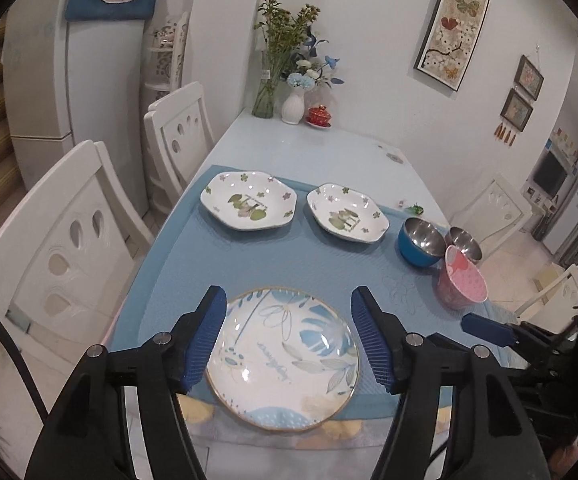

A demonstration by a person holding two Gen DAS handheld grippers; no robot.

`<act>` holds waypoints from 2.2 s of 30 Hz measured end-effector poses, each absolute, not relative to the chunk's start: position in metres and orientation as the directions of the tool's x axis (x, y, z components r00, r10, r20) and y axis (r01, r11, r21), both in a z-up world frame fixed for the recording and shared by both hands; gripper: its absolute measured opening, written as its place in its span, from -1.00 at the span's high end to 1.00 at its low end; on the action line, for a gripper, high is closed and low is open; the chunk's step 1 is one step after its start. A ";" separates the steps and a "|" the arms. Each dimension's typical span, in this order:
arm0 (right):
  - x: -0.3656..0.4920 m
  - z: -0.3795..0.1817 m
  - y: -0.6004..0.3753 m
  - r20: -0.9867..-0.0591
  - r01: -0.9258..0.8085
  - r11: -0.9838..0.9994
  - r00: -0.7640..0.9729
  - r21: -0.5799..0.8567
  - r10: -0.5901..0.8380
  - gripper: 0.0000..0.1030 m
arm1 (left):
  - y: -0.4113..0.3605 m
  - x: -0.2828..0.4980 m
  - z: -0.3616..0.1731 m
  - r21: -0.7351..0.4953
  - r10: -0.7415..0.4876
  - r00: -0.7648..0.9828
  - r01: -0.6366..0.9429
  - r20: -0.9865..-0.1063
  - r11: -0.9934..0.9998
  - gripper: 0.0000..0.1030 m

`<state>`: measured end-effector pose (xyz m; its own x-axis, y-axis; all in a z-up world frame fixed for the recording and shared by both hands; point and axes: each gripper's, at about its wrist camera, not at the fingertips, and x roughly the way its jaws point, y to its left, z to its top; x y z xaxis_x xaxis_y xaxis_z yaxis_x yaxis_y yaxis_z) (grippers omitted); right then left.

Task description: Organize plates and bowls

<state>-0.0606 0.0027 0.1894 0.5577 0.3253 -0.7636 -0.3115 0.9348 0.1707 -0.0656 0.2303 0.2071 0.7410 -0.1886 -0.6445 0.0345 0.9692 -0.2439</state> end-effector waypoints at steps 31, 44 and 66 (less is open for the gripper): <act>0.212 0.072 0.081 -0.876 0.036 0.934 0.363 0.355 0.319 -0.28 | 0.339 0.279 0.078 -0.356 -0.368 0.481 0.120 -0.796 0.927 -0.40; 0.254 0.035 0.106 -0.911 -0.004 0.961 0.315 0.278 0.265 0.28 | 0.342 0.350 0.034 -0.381 -0.402 0.431 0.139 -0.808 0.914 -0.37; 0.282 0.021 0.119 -0.902 -0.190 0.959 0.340 0.210 0.265 0.41 | 0.338 0.292 0.040 -0.430 -0.477 0.427 0.207 -0.769 0.879 -0.36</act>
<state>0.2824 0.1189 0.0206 0.3404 0.2652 -0.9021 -0.1902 0.9590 0.2102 0.2918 0.3382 0.0399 0.4268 -0.4767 -0.7685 0.2073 0.8787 -0.4300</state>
